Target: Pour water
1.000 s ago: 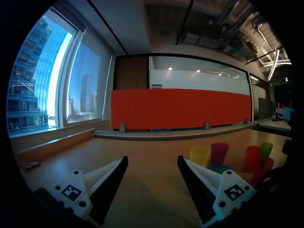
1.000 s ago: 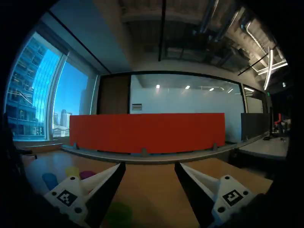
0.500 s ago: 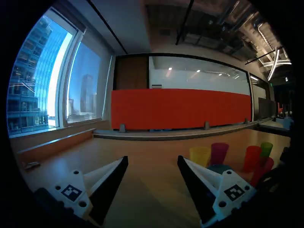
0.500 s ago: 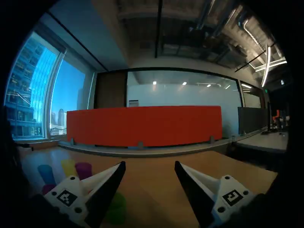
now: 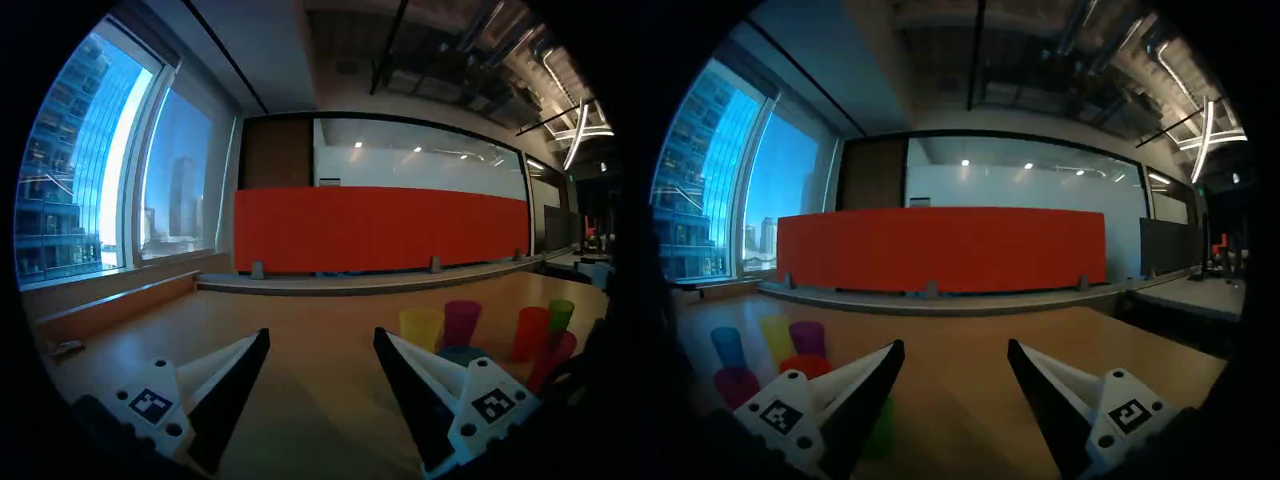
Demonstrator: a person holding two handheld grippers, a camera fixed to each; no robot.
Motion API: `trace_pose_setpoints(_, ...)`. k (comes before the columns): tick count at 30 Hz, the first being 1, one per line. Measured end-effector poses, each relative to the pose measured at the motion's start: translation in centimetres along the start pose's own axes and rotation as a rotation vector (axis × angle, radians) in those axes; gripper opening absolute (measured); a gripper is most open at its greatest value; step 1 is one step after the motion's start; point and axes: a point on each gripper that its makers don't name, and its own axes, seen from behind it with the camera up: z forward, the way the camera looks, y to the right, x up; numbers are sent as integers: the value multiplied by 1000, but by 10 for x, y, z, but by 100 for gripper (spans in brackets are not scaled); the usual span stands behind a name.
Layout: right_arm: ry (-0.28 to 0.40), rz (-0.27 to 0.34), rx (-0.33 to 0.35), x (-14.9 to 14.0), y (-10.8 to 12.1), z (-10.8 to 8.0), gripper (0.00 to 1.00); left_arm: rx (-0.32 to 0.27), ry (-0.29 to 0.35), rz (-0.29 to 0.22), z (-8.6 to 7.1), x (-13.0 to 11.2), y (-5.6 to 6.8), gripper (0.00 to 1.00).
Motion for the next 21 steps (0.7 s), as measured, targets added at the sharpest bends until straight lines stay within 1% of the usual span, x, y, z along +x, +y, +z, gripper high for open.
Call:
trace_pose_setpoints(9,-23,-5,-2,-8,2,1,100,0,0,0,1,0,0,97)
trace_pose_setpoints(21,-26,-2,-4,-8,6,2,100,0,0,0,0,0,0,97)
